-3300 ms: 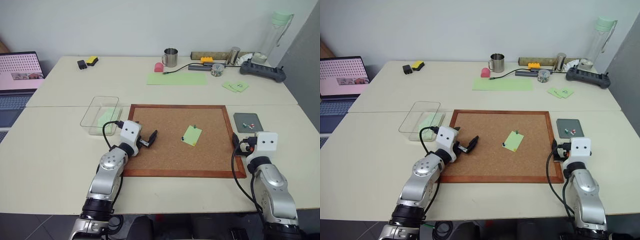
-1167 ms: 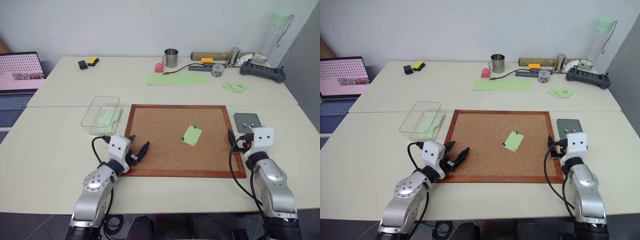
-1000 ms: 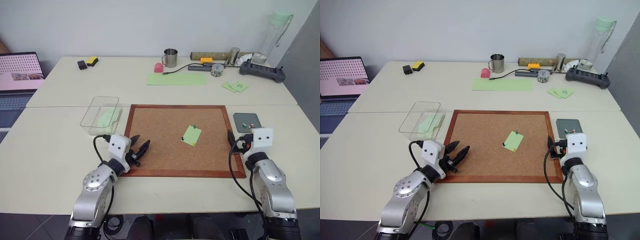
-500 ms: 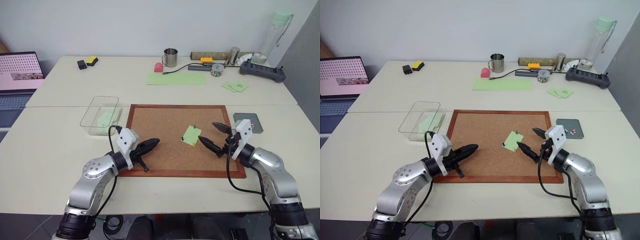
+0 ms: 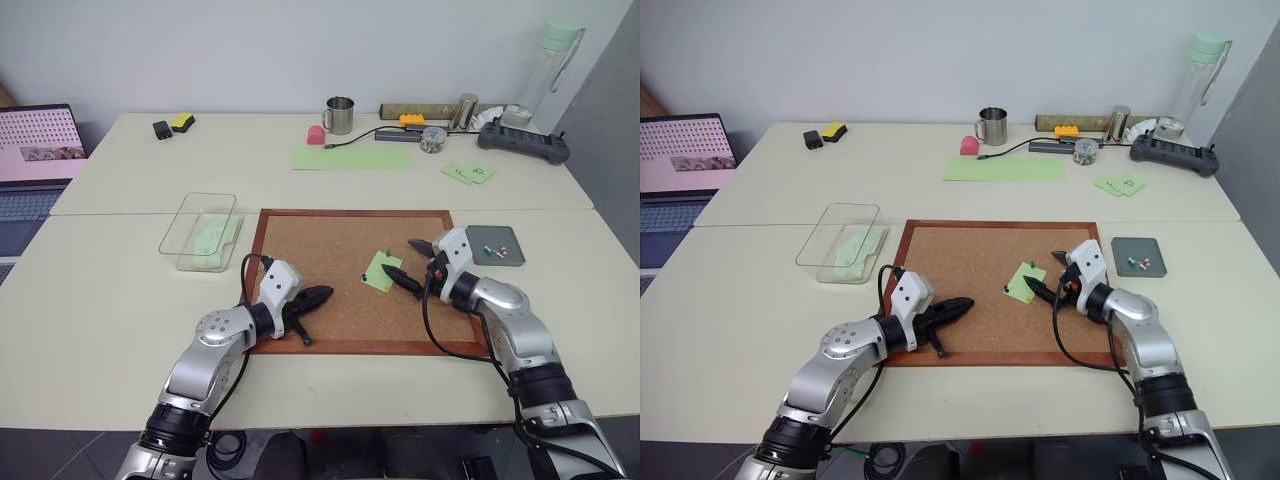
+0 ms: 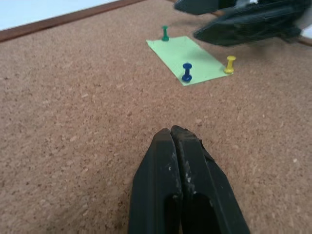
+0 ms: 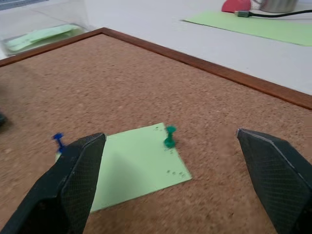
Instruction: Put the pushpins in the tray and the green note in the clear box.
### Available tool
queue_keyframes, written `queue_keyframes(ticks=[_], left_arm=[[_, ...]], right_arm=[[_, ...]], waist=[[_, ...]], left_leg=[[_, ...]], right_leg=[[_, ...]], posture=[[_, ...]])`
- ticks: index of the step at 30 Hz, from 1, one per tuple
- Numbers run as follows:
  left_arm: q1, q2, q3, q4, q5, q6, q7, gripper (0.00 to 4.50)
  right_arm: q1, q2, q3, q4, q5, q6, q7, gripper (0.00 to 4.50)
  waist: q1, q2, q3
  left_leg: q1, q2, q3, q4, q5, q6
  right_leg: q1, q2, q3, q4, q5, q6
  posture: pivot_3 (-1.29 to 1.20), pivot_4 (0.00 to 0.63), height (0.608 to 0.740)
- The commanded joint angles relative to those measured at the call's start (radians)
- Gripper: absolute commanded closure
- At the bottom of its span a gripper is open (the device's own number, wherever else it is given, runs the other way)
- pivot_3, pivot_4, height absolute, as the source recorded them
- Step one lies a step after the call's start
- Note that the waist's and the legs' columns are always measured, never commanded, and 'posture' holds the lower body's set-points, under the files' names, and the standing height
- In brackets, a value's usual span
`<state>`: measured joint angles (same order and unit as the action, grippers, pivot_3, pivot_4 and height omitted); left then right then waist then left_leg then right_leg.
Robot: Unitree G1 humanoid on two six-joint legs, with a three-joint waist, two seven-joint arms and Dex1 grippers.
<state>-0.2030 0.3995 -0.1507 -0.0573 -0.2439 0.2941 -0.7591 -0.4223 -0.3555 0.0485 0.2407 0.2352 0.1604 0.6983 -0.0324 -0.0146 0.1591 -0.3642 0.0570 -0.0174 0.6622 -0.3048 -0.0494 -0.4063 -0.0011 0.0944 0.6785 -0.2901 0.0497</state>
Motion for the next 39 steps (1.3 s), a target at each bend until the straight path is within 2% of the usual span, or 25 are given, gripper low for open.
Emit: queue_keyframes(ticks=[1,6,9,16,29,39], left_arm=[[0.019,0.018,-0.027,0.012,0.025,-0.001,-0.02,4.47],[0.019,0.019,-0.02,0.009,0.026,-0.004,-0.024,4.47],[0.017,0.02,-0.01,0.02,0.022,-0.006,-0.026,4.5],[0.02,0.027,-0.006,0.017,0.02,-0.007,-0.034,4.5],[0.01,0.033,0.0,0.033,0.025,-0.018,-0.05,4.5],[0.02,0.053,0.006,0.046,0.03,-0.031,-0.058,4.5]], right_arm=[[-0.034,0.011,-0.003,0.032,-0.015,-0.036,0.003,0.0],[-0.048,0.034,0.006,0.07,-0.022,-0.051,0.009,0.0],[-0.059,0.047,0.007,0.088,-0.024,-0.061,0.005,0.43],[-0.089,0.049,0.017,0.131,-0.066,-0.073,-0.007,1.72],[-0.102,0.061,0.027,0.151,-0.103,-0.085,0.004,4.45],[-0.089,0.065,0.0,0.028,-0.022,-0.06,0.067,4.45]], waist=[[0.0,0.0,0.0],[0.0,0.0,0.0],[0.0,0.0,0.0],[-0.001,0.0,0.0],[-0.001,0.0,0.0],[-0.004,0.0,0.0]], left_leg=[[0.0,0.0,0.0,0.0,0.0,0.0],[0.0,0.0,0.0,0.0,0.0,0.0],[0.0,0.0,0.0,0.0,0.0,0.0],[0.0,0.0,0.0,0.0,0.0,0.0],[0.001,0.0,0.0,0.0,0.0,0.0],[0.001,0.0,0.0,0.0,0.0,0.0]], right_leg=[[0.0,0.0,0.0,0.0,0.0,0.0],[0.0,0.0,0.0,0.0,0.0,0.0],[0.0,0.0,0.0,0.0,0.0,0.0],[0.0,0.0,0.0,0.0,0.0,0.0],[0.0,0.0,0.0,0.001,0.0,0.0],[0.0,0.0,0.0,0.001,0.0,0.0]], posture=[[0.0,0.15,0.74],[0.0,0.15,0.74],[0.0,0.15,0.74],[0.0,0.15,0.74],[0.0,0.15,0.74],[0.0,0.15,0.74]])
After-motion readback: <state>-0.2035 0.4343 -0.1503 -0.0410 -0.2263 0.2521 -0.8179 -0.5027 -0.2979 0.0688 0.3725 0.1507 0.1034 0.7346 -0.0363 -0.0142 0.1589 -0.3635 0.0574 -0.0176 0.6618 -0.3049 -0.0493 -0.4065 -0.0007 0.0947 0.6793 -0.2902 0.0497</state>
